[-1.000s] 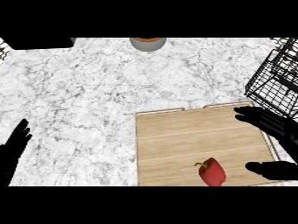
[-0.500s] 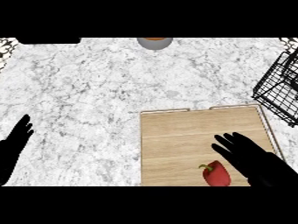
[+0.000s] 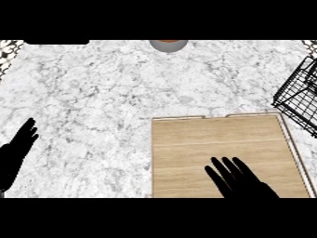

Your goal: Pick the bell pepper from the tray and place it in the tiered basket

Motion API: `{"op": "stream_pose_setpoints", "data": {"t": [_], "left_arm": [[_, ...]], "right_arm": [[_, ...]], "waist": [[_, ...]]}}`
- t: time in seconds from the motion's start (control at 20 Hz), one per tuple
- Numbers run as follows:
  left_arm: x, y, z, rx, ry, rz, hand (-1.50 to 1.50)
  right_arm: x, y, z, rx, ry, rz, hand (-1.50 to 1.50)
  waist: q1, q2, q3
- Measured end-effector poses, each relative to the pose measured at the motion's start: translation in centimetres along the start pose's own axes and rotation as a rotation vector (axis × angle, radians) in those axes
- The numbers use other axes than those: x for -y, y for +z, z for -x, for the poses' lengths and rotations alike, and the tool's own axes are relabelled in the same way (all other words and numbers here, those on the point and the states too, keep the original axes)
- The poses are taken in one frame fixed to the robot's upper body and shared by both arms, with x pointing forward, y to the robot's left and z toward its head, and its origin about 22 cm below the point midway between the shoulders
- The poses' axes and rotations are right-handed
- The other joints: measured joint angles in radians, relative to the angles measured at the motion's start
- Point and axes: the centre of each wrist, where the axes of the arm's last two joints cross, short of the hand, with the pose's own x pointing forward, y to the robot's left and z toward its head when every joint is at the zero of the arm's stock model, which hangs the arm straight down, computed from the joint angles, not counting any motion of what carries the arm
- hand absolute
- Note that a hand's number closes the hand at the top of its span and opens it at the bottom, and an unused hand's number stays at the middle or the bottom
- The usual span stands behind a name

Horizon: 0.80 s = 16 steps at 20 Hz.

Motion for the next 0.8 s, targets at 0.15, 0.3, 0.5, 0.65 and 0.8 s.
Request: {"op": "stream_pose_setpoints", "data": {"t": [0.15, 0.3, 0.5, 0.65, 0.8], "left_arm": [[0.1, 0.1, -0.7, 0.003, 0.000, -0.001, 0.00], [0.3, 0.0, -0.2, 0.003, -0.003, -0.004, 0.00], [0.5, 0.0, 0.2, -0.006, -0.003, 0.000, 0.00], [0.9, 0.1, -0.1, -0.002, -0.002, 0.001, 0.00], [0.8, 0.2, 0.3, -0.002, -0.003, -0.002, 0.00]], "right_arm": [[0.5, 0.5, -1.1, -0.058, 0.031, -0.013, -1.50], [1.1, 0.6, -0.9, -0.109, 0.061, -0.017, -1.50], [1.3, 0.9, 0.0, -0.153, 0.060, -0.015, -1.50], [1.8, 1.2, 0.1, -0.159, 0.038, -0.022, -1.50], [1.7, 1.1, 0.9, -0.161, 0.026, -0.040, -1.50]], "waist": [[0.001, 0.000, 0.001], [0.000, 0.000, 0.001], [0.000, 0.000, 0.001], [0.000, 0.000, 0.001], [0.000, 0.000, 0.001]]}}
